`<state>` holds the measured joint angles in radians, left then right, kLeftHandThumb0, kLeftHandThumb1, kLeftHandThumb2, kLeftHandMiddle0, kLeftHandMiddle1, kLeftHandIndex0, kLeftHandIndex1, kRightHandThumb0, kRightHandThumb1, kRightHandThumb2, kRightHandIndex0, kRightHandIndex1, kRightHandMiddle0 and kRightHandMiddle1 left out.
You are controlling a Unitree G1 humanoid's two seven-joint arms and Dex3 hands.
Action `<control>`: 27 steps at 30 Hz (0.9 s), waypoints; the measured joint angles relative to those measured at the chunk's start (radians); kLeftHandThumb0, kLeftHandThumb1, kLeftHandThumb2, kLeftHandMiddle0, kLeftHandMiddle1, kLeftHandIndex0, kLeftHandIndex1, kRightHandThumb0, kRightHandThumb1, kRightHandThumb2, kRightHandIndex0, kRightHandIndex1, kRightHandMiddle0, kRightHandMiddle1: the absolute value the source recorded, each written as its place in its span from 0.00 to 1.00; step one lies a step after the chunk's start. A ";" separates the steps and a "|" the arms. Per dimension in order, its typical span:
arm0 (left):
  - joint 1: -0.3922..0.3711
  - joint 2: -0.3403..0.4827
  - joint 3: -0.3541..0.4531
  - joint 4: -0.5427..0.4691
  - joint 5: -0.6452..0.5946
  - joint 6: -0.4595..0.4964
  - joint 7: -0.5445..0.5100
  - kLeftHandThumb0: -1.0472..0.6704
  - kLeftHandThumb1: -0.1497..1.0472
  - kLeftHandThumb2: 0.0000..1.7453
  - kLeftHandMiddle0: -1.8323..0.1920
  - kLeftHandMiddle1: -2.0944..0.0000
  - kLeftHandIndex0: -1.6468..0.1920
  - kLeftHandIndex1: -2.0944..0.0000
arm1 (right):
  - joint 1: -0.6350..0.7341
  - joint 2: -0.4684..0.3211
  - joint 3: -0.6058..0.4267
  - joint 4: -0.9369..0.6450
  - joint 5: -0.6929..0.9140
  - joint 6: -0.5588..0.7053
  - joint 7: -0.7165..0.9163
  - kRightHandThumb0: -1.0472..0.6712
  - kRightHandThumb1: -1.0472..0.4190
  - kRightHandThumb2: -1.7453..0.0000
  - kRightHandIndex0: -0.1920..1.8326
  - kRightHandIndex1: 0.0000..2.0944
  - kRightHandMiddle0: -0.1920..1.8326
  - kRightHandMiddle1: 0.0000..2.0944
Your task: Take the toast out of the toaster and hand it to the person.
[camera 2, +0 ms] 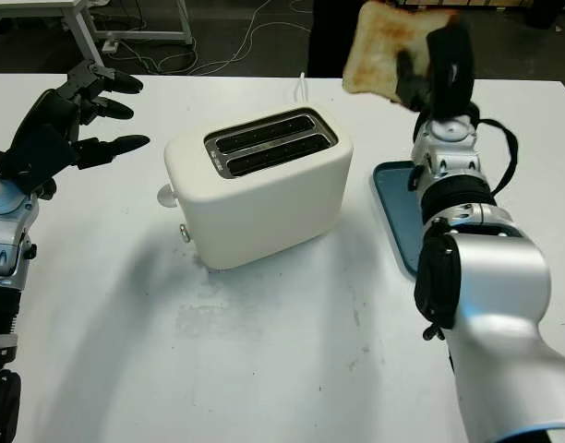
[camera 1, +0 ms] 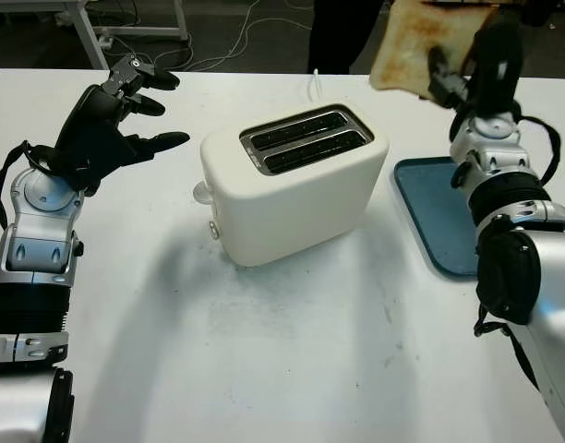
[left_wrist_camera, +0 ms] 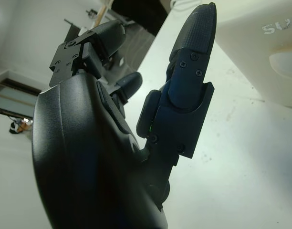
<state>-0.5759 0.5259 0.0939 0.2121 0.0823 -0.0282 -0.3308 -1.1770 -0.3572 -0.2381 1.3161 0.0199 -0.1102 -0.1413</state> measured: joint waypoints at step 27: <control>0.000 0.000 0.000 0.018 0.001 -0.019 0.001 0.19 0.84 0.00 0.91 0.41 0.90 0.47 | 0.081 0.035 -0.024 0.019 -0.006 0.029 -0.039 0.48 0.09 0.74 0.48 0.83 0.25 0.83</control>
<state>-0.5759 0.5259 0.0938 0.2298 0.0834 -0.0470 -0.3303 -1.0962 -0.3220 -0.2620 1.3356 0.0138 -0.0810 -0.1807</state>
